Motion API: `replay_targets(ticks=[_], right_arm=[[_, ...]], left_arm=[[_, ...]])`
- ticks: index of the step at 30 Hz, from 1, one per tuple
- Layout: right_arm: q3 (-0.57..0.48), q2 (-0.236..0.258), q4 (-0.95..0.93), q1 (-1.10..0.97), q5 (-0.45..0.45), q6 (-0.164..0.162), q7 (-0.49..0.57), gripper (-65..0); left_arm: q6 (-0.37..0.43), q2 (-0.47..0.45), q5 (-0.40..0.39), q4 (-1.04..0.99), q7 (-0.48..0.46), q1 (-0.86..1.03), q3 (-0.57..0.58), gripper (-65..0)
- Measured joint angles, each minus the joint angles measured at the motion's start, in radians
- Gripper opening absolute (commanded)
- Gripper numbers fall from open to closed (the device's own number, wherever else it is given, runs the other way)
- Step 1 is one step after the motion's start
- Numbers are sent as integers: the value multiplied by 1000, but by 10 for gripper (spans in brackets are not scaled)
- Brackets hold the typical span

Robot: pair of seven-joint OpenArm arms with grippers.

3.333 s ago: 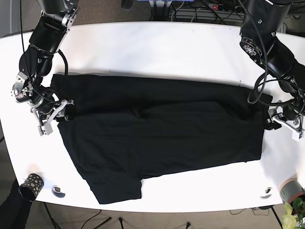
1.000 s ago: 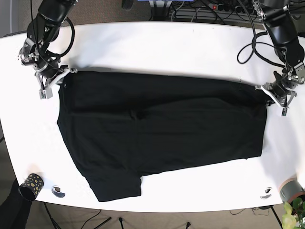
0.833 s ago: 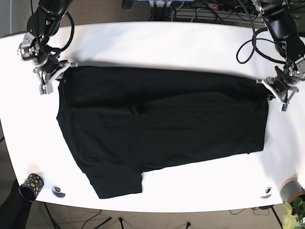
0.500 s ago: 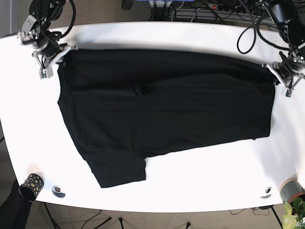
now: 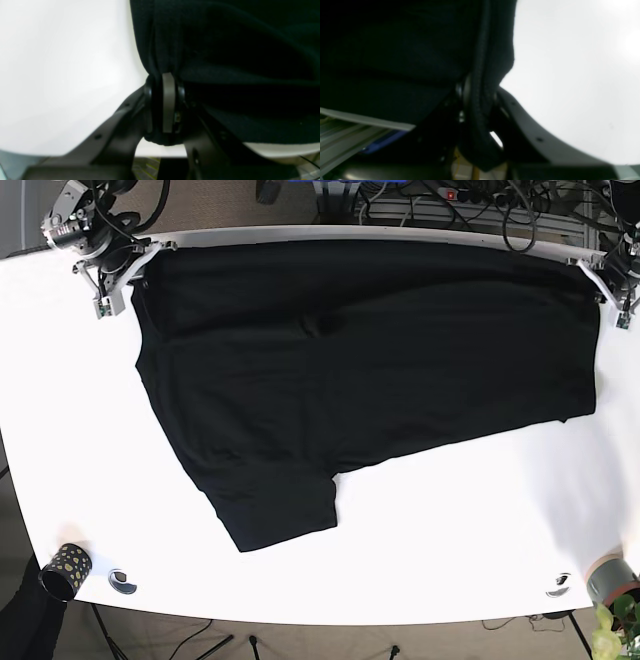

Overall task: Fold the T-shirt properly
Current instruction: 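Regrasp the shoulder edge with both grippers and drag shirt toward arms, then release the right gripper and move it to the shirt's side edge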

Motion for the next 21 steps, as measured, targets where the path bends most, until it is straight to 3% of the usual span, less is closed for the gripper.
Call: replay_targets(ticks=[3,6,10,21], right_arm=[[0,-1,0,-1,-10,0,-1,-361],[5,4,0,1,-27,-5,-6,-263],[5,13,2,24,-27,-5,-13,-249],[-3,85,-24,203,-27,-6,-21,-249]], left_arm=[[1,0,6,2,14,-5,0,-506],[9,-1,13,3,15,-10,0,-397],[11,-2,32,9,87,-75,-6,-324],[12,-1,33,18,167,-261,-5,-332]])
